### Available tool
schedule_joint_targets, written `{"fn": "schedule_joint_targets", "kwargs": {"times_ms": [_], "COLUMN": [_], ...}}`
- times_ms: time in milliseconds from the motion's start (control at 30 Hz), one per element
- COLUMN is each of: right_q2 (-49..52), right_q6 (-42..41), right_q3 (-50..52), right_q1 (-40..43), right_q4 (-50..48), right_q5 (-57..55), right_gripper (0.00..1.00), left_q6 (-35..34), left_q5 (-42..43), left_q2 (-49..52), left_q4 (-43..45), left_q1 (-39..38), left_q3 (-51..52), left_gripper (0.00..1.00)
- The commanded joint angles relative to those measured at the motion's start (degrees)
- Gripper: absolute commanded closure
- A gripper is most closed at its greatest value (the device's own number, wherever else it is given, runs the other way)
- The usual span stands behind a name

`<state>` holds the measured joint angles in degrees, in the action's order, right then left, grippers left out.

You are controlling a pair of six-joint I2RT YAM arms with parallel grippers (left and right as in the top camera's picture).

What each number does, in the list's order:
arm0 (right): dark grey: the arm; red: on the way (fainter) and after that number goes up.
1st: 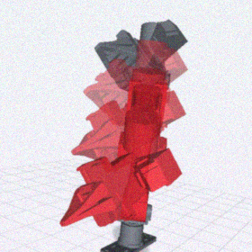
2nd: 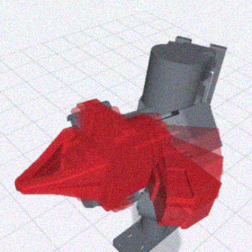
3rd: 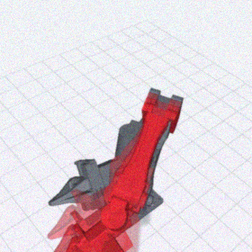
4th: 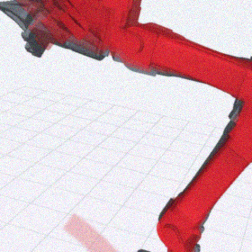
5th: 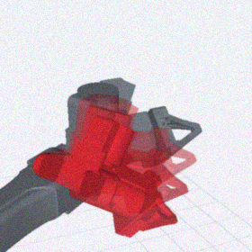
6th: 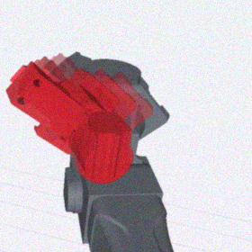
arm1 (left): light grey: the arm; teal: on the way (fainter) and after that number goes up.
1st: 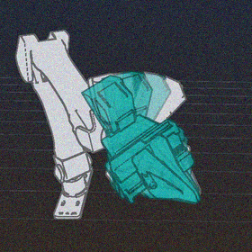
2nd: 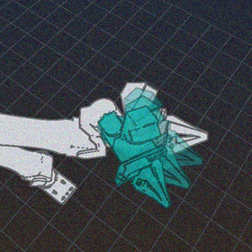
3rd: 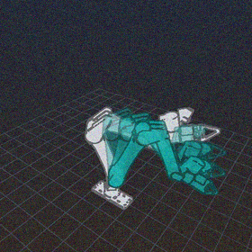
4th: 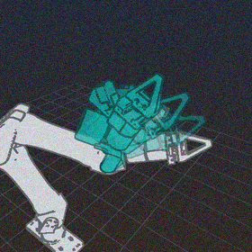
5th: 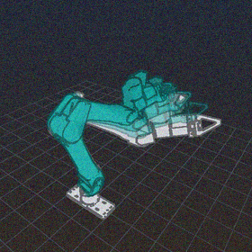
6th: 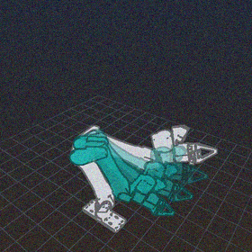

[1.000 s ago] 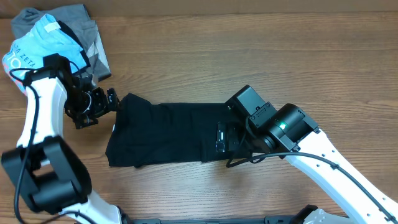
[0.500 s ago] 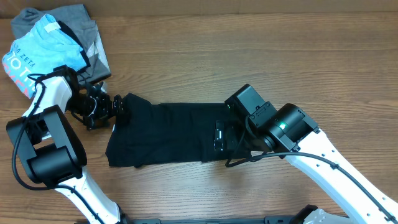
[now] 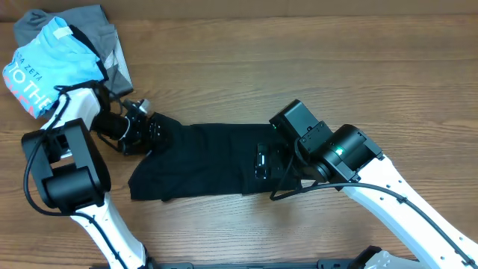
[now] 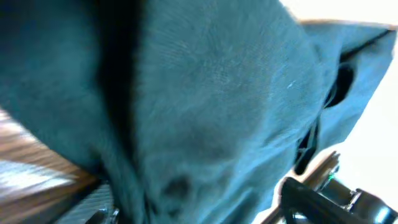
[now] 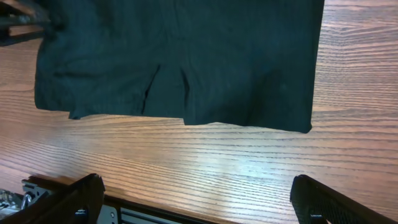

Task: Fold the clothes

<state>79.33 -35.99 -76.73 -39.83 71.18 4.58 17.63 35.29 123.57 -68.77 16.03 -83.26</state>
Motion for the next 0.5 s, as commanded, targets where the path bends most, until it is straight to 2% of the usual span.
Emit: {"fn": "schedule_joint_targets", "kwargs": {"times_ms": [0,100,167,200,267,300,400,467], "right_q2": [-0.87,-0.87,-0.87,-0.87,-0.87,-0.87,-0.87,-0.87], "right_q6": [0.48,0.5,0.68,0.7,0.9,0.92,1.16,1.36], "right_q3": [-0.52,-0.52,-0.5,-0.5,-0.5,-0.5,-0.5,-0.48], "right_q1": [-0.22,-0.22,-0.22,-0.22,-0.22,-0.22,-0.22,-0.22], "right_q4": [-0.28,-0.5,-0.63,-0.61,-0.61,-0.61,-0.59,-0.57], "right_q5": [0.13,-0.09,-0.09,-0.11,-0.46,-0.74,-1.09,-1.11], "right_gripper": [0.0,0.0,0.0,0.0,0.0,0.0,0.0,0.0], "left_q6": [1.42,0.72,0.5,0.22,-0.57,-1.44,-6.38,-11.41], "left_q5": [-4.33,-4.39,-4.37,-4.37,-4.42,-4.72,-8.94,-15.1], "left_q2": [4.04,4.04,4.04,4.04,4.04,4.04,4.04,4.04], "left_q4": [0.04,0.0,0.09,0.31,0.59,0.87,2.01,2.12], "left_q1": [-1.88,-3.04,-3.93,-4.83,-5.7,-6.23,-7.48,-7.82], "left_q3": [1.6,1.6,1.6,1.6,1.6,1.6,1.55,1.18], "left_gripper": [0.23,0.28,0.43,0.62,0.93,0.96,0.96,0.96]}}
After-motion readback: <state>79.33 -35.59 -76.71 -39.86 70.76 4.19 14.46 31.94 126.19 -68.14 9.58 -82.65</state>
